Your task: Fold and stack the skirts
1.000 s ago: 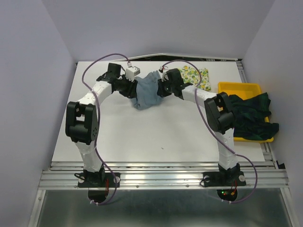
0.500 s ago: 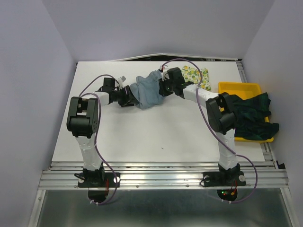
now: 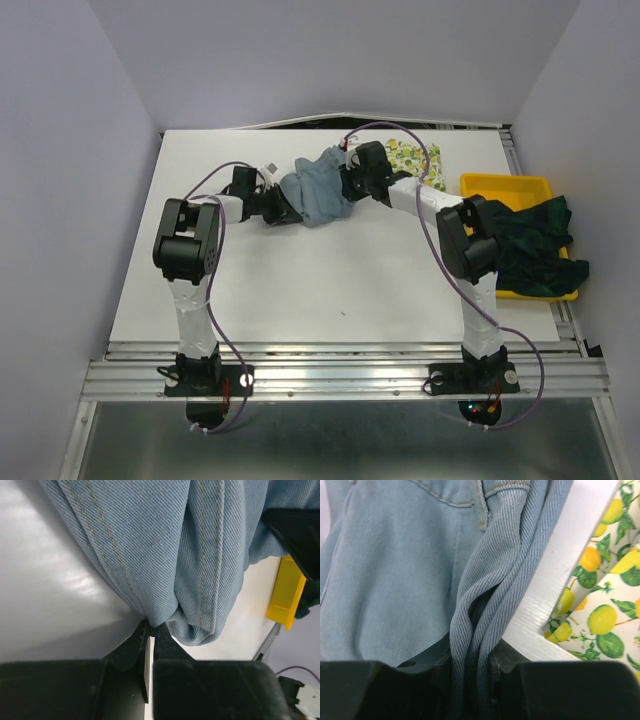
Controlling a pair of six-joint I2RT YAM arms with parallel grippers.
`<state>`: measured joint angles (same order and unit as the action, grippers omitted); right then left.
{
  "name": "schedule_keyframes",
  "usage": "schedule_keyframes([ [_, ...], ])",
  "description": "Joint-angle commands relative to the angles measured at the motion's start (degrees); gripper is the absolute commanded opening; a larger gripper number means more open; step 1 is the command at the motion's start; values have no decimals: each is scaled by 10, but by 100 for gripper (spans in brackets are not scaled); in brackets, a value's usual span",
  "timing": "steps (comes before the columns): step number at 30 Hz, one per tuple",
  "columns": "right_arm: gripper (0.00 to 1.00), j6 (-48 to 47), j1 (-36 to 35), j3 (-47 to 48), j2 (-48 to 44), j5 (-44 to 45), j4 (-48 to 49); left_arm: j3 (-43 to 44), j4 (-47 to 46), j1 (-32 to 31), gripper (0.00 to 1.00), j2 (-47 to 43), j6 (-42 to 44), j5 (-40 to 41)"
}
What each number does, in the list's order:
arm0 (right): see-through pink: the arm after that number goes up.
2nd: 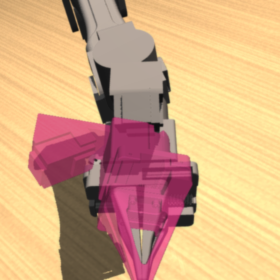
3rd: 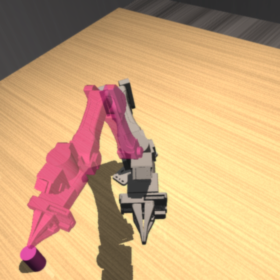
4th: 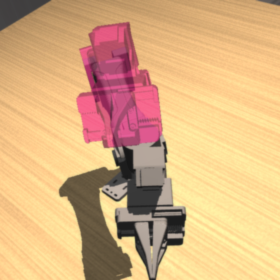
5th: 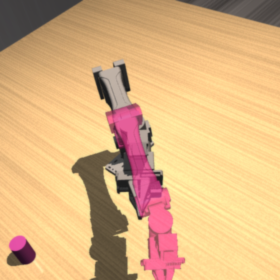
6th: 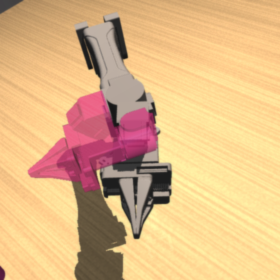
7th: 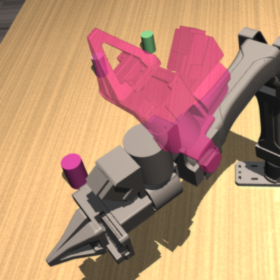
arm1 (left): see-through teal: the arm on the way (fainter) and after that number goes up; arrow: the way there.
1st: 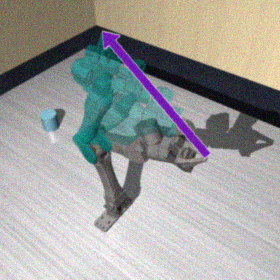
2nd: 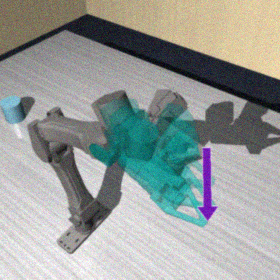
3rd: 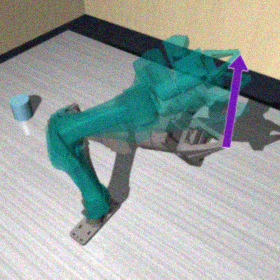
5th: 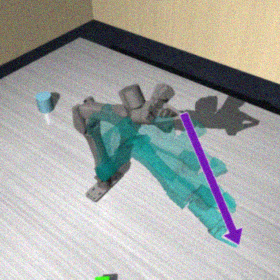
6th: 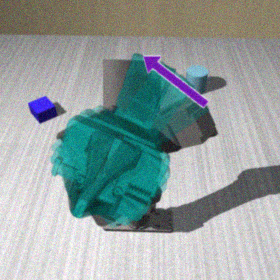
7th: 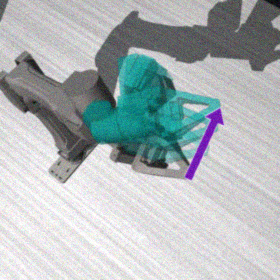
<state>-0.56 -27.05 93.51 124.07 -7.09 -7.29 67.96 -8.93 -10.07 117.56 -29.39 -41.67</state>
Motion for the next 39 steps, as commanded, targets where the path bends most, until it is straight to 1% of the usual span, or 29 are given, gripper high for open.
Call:
schedule_keyframes([
  [1, 1, -26, 1, 46, -38, 22, 29, 81, 7, -15, 0, 12, 30, 33],
  [3, 1, -35, 1, 48, -38, 31, 32, 105, 19, -23, 0, 20, 46, 39],
  [6, 1, -40, 1, 54, -42, 43, 38, 167, 41, -38, 0, 22, 77, 63],
  [11, 1, -56, 1, 67, -53, 69, 58, 214, 43, -67, 0, 13, 123, 100],
  [13, 1, -59, 13, 75, -58, 96, 66, 230, 37, -78, 0, 11, 131, 110],
  [19, 1, -66, 38, 96, -68, 115, 101, 265, 24, -92, 0, 17, 143, 127],
  [22, 1, -68, 54, 110, -74, 120, 107, 298, 19, -104, 0, 26, 158, 129],
  [26, 1, -75, 84, 106, -88, 136, 115, 385, 19, -122, 0, 59, 178, 107],
  [31, 1, -84, 137, 68, -108, 151, 126, 498, 25, -152, 0, 134, 193, 76],
  [34, 1, -88, 168, 50, -111, 155, 134, 540, 21, -166, 0, 177, 181, 71],
  [39, 1, -80, 209, 5, -98, 146, 162, 555, -6, -190, 0, 233, 180, 83],
])
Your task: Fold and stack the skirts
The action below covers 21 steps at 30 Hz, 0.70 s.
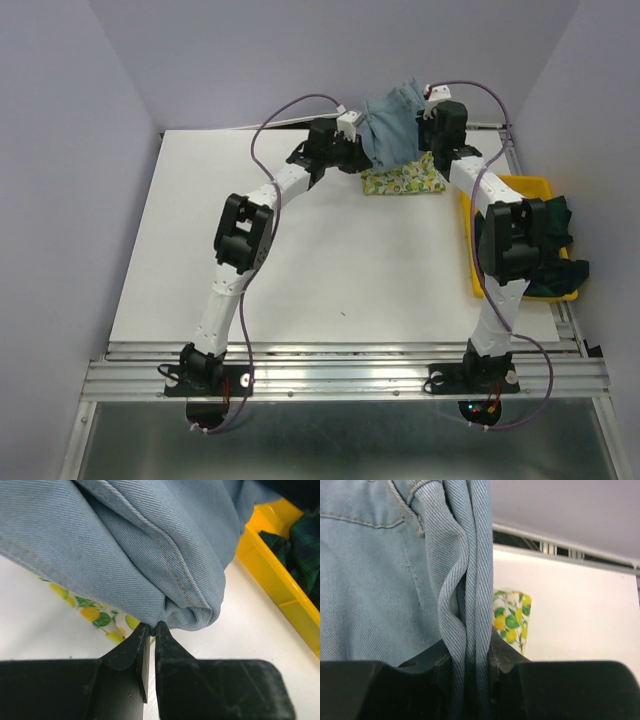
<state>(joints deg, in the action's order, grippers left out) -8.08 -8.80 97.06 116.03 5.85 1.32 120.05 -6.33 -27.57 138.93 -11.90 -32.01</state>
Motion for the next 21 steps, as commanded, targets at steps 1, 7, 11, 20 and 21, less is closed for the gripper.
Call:
schedule_keyframes([
  [1, 1, 0, 32, -34, -12, 17, 76, 40, -33, -18, 0, 29, 3, -11],
  [7, 1, 34, 48, -72, 42, -21, 87, 56, -24, -25, 0, 86, 24, 11],
  [11, 1, 41, 48, -91, 52, -17, 86, 43, -9, -20, 0, 83, 36, 17],
  [20, 29, 54, 54, -68, 35, 17, 34, 18, -15, 0, 6, 42, 24, -8],
  [21, 28, 55, 54, -65, 31, 8, 33, 15, -19, 0, 6, 35, 22, -13],
])
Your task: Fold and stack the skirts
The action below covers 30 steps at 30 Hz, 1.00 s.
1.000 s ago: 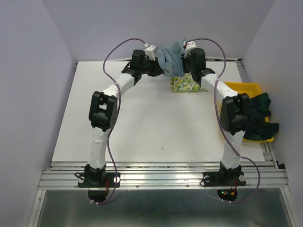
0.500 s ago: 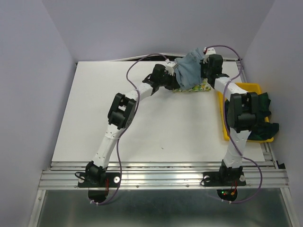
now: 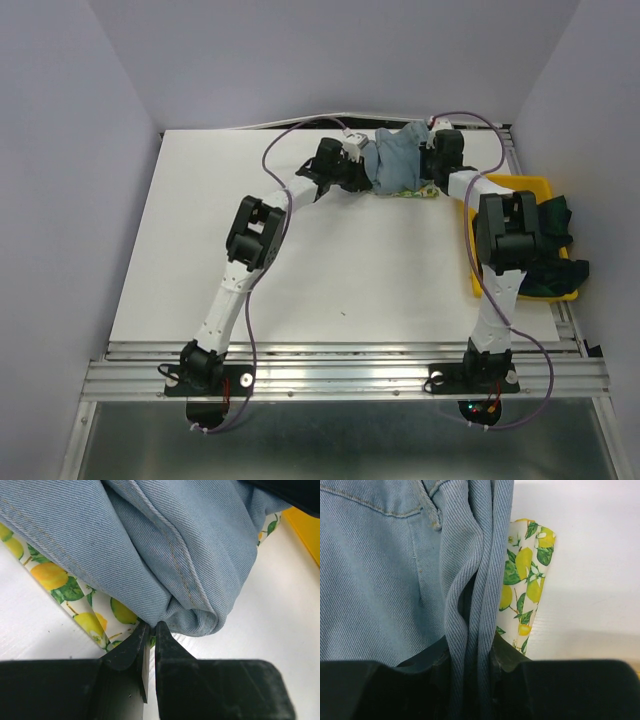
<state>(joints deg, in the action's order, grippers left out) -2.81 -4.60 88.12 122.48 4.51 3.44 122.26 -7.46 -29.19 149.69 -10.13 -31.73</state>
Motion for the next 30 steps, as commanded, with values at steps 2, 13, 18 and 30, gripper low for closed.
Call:
schedule_keyframes([
  [2, 1, 11, 12, 27, -48, 9, 10, -14, -26, 17, 0, -89, 5, -23],
  [13, 1, 89, 17, 28, -105, -73, 2, 32, -60, 21, 0, -122, -21, -11],
  [18, 1, 100, 17, -11, -92, -77, 0, 26, -39, 27, 0, -98, -7, -9],
  [30, 72, 113, 22, -15, -19, -72, -16, 38, 31, 58, 50, -81, 47, 3],
])
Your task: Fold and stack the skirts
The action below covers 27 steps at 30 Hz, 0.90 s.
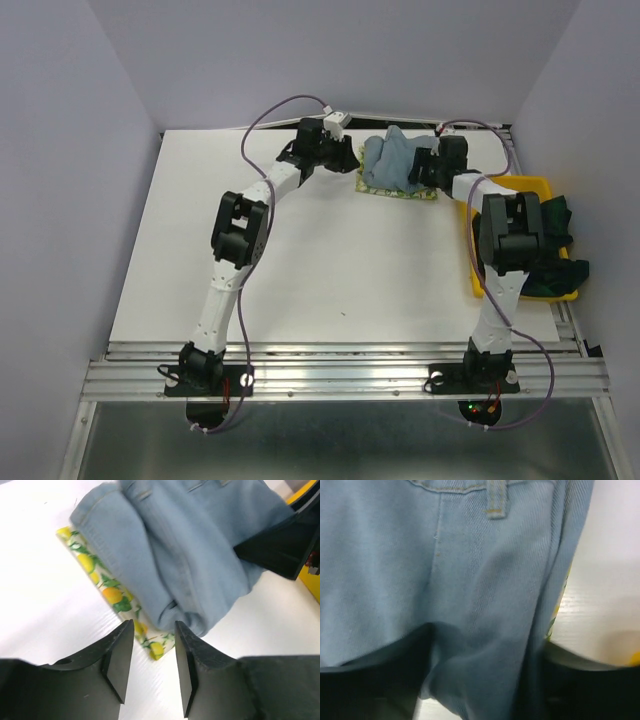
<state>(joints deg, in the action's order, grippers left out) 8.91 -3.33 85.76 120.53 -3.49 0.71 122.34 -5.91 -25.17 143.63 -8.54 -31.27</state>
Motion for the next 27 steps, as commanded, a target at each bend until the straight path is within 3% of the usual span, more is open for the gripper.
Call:
schedule_keyframes([
  [1, 87, -4, 15, 21, -3, 16, -1, 31, 23, 21, 50, -29, 41, -6],
  [4, 99, 4, 20, 50, -23, 9, -31, 6, 20, 22, 50, -82, 57, -6],
  [8, 99, 22, 31, 89, -63, -53, -63, 3, 20, 12, 47, -125, 56, -38],
  [10, 92, 30, 31, 95, -82, -93, -57, 9, 20, 3, 46, -129, 45, -53],
  [13, 68, 48, 31, 92, -83, -136, -41, 22, 9, -18, 44, -115, 27, -84],
  [15, 61, 58, 31, 91, -72, -146, -40, 29, -23, -31, 43, -93, 3, -102],
  [18, 48, 79, 31, 82, -48, -197, -40, 53, -80, -40, 41, -44, -105, -128],
  [22, 45, 78, 31, 62, -14, -218, -40, 67, -153, -41, 40, 10, -182, -142],
  [27, 48, 60, 36, 28, 16, -198, -47, 45, -154, -37, 38, 49, -208, -122],
])
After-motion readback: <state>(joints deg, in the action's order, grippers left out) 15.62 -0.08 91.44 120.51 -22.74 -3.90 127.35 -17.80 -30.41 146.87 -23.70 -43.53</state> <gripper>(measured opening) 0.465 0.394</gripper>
